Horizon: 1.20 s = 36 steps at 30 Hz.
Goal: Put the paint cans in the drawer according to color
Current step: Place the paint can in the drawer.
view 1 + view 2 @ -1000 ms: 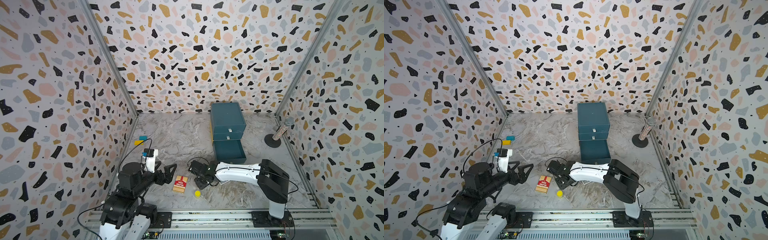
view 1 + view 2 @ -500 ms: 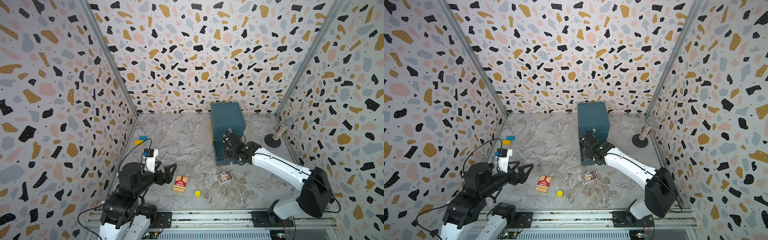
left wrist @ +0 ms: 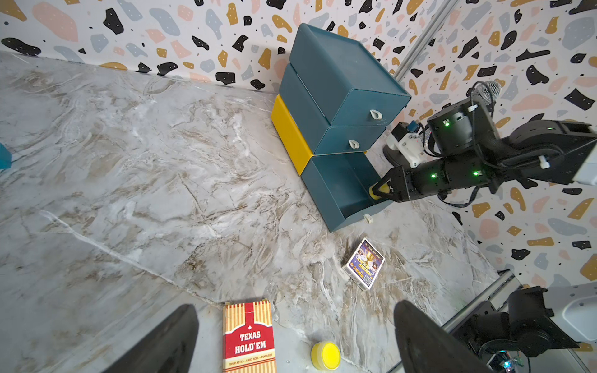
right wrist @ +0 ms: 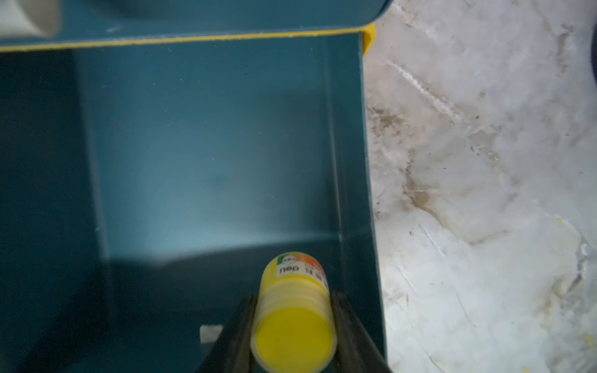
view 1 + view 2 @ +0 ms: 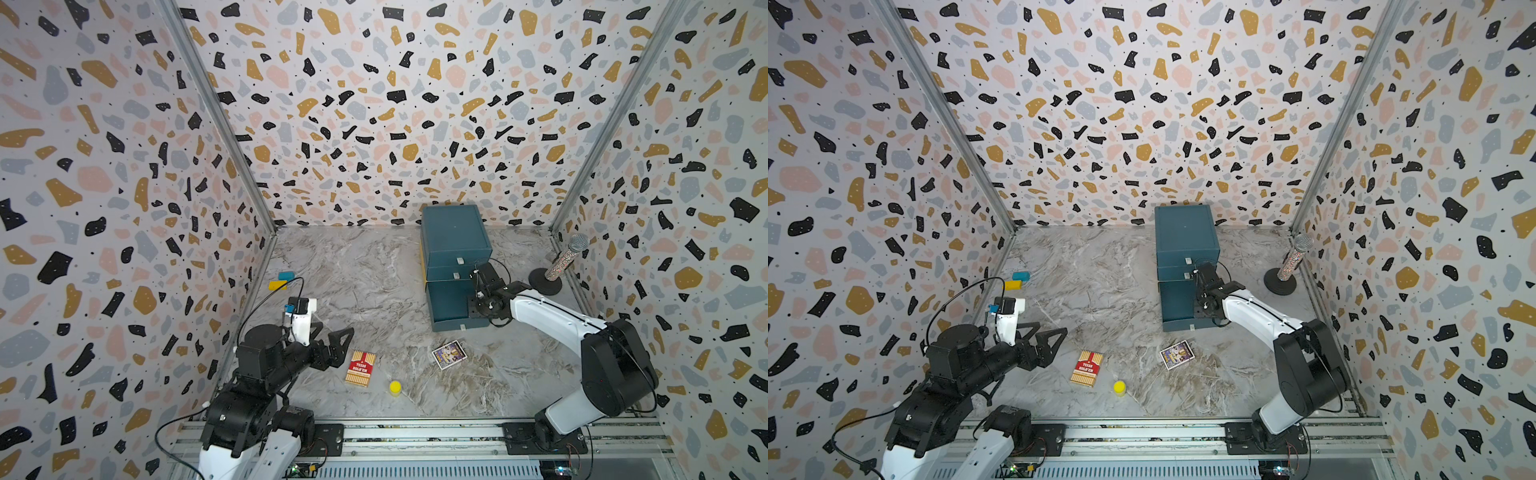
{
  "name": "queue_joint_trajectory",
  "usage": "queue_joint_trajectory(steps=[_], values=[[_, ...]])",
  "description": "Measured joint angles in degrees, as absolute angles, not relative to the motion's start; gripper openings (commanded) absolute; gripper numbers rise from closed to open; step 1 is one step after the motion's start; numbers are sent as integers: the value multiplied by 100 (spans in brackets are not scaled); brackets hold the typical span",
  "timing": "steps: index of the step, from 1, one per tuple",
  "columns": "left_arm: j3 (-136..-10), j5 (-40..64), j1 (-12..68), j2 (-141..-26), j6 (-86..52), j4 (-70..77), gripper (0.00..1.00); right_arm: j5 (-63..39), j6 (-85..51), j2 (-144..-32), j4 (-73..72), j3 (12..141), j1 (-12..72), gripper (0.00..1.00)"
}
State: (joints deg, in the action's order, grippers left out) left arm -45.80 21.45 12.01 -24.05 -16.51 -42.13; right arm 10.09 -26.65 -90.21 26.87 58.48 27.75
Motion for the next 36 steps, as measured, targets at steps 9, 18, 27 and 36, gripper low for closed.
queue_joint_trajectory(steps=[9,18,27,36], values=[[-4580,2377,1199,-2488,-1651,-4119,97,1011,-2657,-9400,2475,5848,2707,26],[-4580,2462,1201,-2495,-1649,-4086,97,1013,-2661,-9509,2394,5848,2668,49],[-4580,2467,1199,-2510,-1651,-4084,98,965,-2589,-9408,2510,5883,2668,57],[-4580,2458,1173,-2510,-1651,-4082,98,1400,-2303,-7959,2862,5957,3730,57]])
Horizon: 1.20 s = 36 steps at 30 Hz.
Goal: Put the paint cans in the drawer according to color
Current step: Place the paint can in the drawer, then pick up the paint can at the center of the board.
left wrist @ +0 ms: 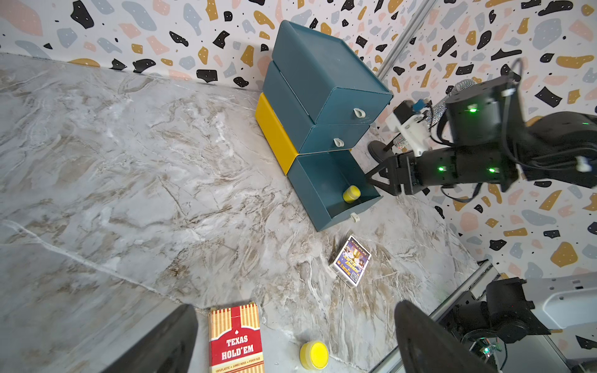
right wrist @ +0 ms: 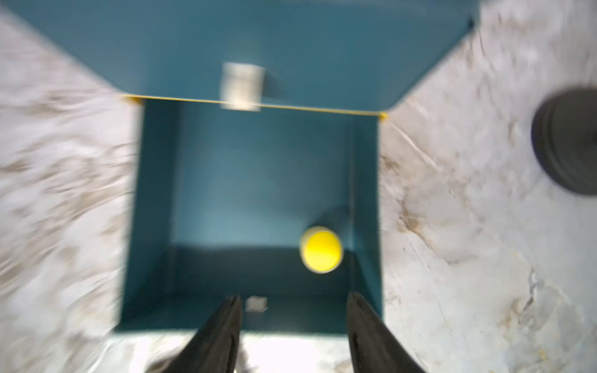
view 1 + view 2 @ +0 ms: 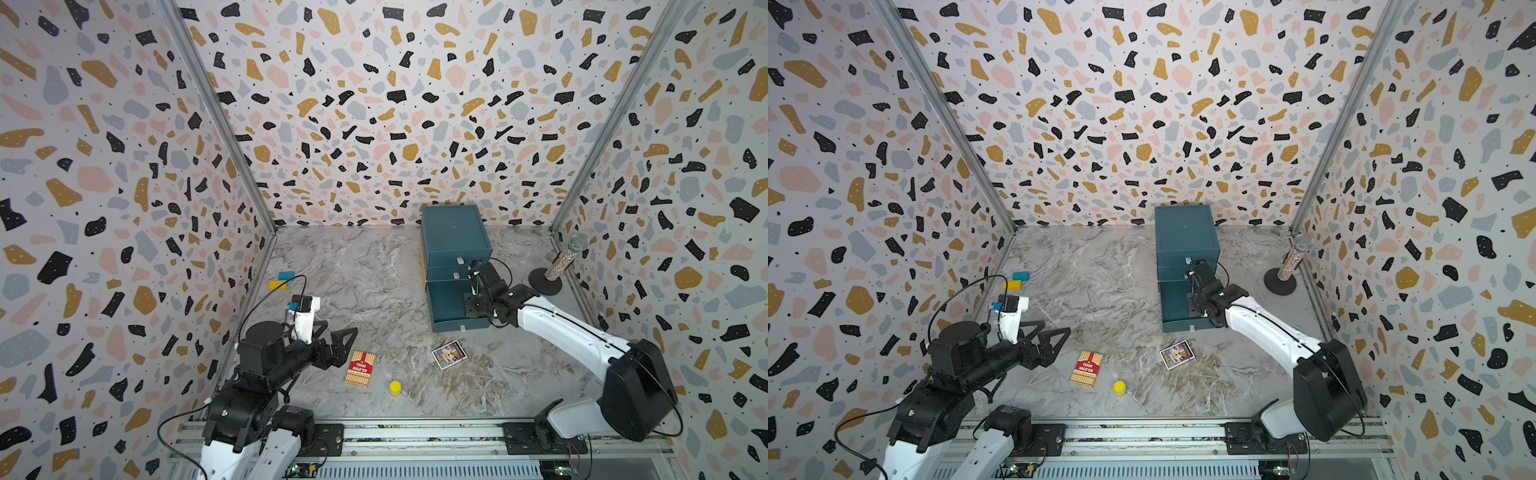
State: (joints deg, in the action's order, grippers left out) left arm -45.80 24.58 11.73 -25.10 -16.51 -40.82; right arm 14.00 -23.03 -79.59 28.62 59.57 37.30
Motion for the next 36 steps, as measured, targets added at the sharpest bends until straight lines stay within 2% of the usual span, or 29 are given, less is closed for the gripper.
queue_joint_trajectory(steps=[6,13,17,23,33,36], values=[[-4580,2408,1153,-2508,-1651,-4084,97,1288,-2370,-7789,3026,6038,5527,61],[-4580,2298,1129,-2502,-1651,-4091,97,727,-2827,-8954,3319,6418,6991,65],[-4580,2196,1125,-2484,-1651,-4112,97,528,-2871,-9559,3336,6845,7561,66],[-4580,2110,1103,-2469,-1651,-4132,97,307,-2871,-10095,3391,7098,7811,68],[-4580,2060,1092,-2469,-1651,-4156,97,381,-2873,-10785,3621,7564,7793,66],[-4580,2060,1092,-2469,-1651,-4156,97,425,-2875,-10884,3686,7677,7765,62]])
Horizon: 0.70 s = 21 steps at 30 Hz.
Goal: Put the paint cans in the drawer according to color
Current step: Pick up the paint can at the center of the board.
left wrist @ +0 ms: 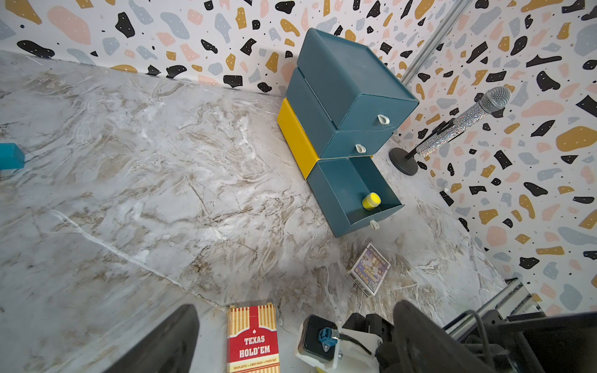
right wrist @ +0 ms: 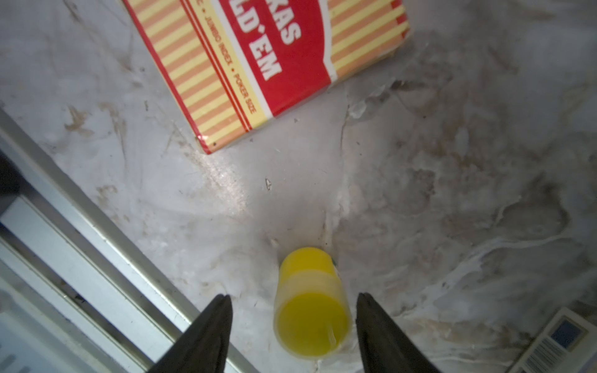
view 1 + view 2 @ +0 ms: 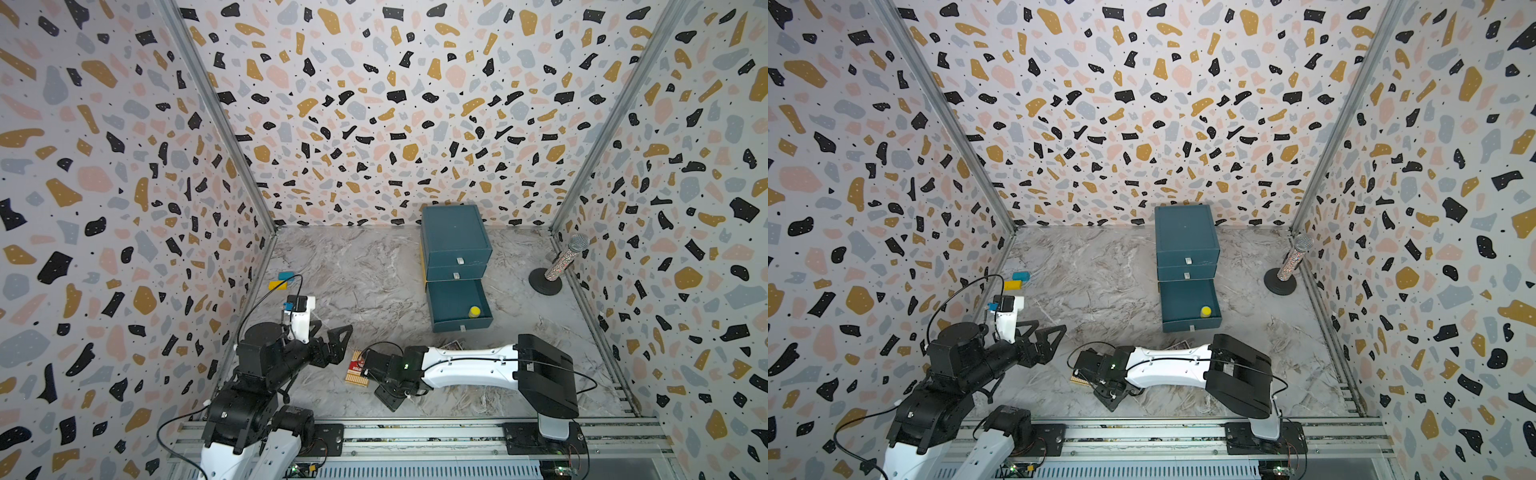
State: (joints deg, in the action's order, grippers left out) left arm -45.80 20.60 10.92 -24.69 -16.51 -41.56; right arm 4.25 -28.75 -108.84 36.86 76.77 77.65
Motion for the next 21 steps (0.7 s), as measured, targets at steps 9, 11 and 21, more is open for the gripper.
queue_joint_trajectory(steps=[9,11,21], values=[[-4580,2064,1092,-2449,-1651,-4154,97,434,-2971,-10892,3868,7690,7669,43],[-4580,2067,1092,-2445,-1651,-4154,97,432,-2987,-10892,3896,7690,7647,43],[-4580,2069,1092,-2443,-1651,-4154,97,440,-3070,-10892,3903,7690,7566,31]])
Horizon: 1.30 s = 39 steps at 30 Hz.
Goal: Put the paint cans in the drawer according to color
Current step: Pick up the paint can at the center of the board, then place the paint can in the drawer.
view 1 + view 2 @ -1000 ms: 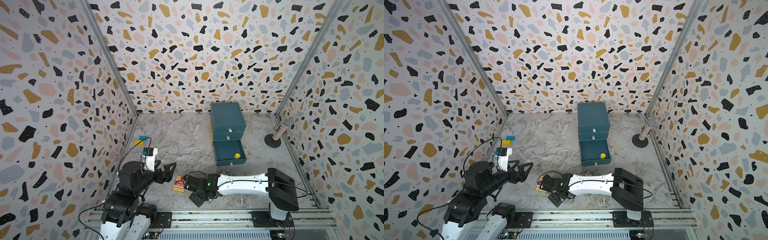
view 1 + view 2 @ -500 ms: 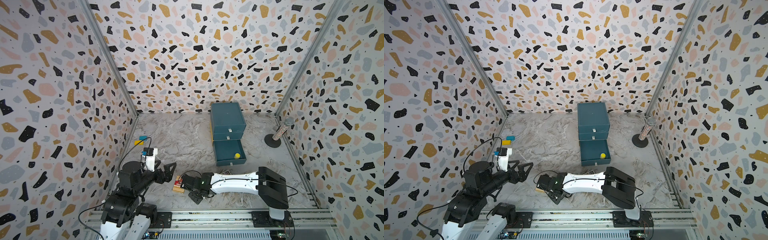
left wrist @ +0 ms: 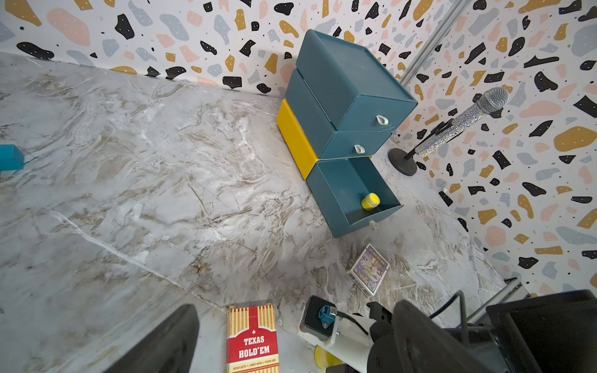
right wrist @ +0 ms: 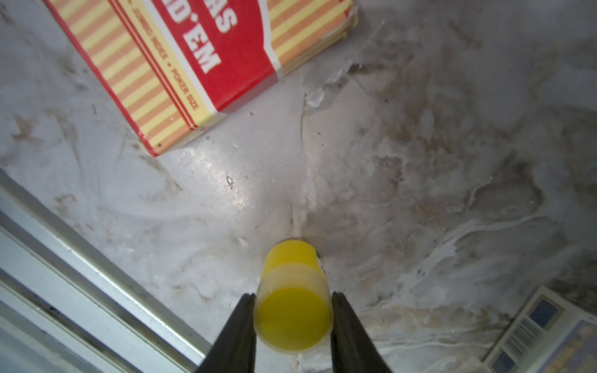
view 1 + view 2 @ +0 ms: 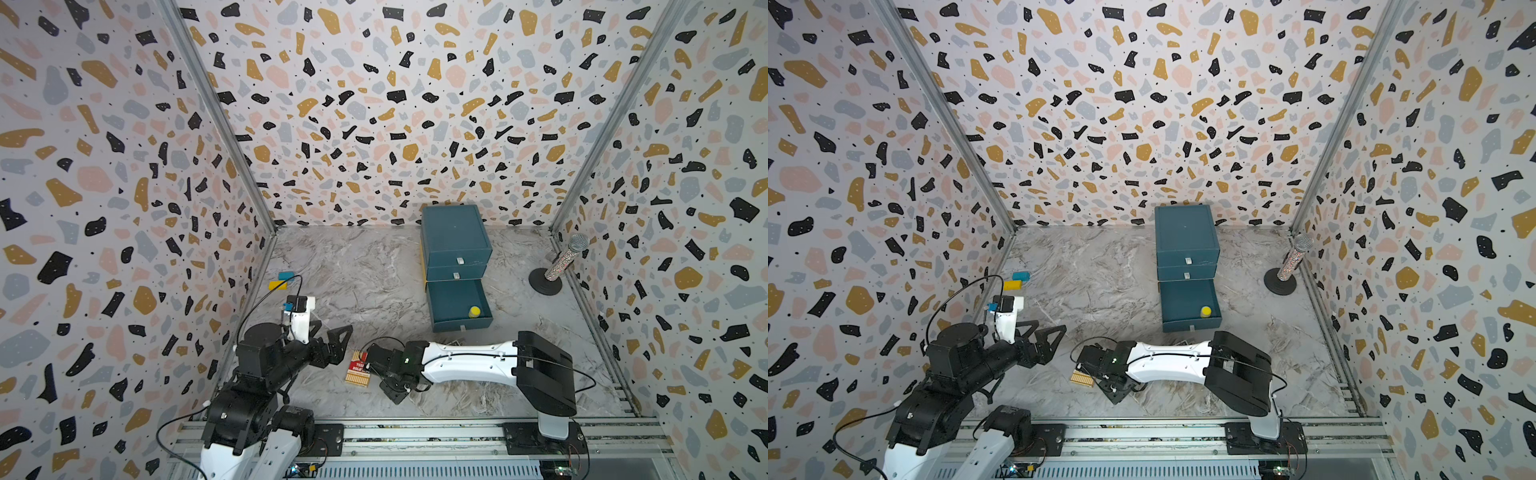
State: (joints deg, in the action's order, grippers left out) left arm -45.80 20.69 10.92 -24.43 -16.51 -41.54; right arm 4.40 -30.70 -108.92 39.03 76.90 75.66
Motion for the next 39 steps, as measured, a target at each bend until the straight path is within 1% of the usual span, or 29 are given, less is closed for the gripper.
queue_joint_trajectory(steps=[4,7,10,16,20,23,28,39], values=[[-4580,2069,1092,-2443,-1651,-4154,97,587,-3070,-10809,3900,7647,7522,28],[-4580,2071,1092,-2443,-1651,-4154,97,735,-3050,-10462,3913,7487,7295,28],[-4580,2075,1092,-2443,-1651,-4154,97,884,-2961,-9828,3942,7328,6737,28],[-4580,2117,1092,-2443,-1651,-4152,97,1100,-2703,-8844,3728,7107,5059,27],[-4580,2141,1092,-2443,-1651,-4152,97,1160,-2556,-8816,3487,6886,4259,26],[-4580,2161,1092,-2443,-1651,-4152,97,1094,-2521,-9048,3341,6823,3896,26],[-4580,2178,1087,-2443,-1651,-4152,97,1037,-2530,-9459,3055,6674,3607,25],[-4580,2182,1087,-2443,-1651,-4152,97,854,-2613,-9878,2665,6423,3546,25]])
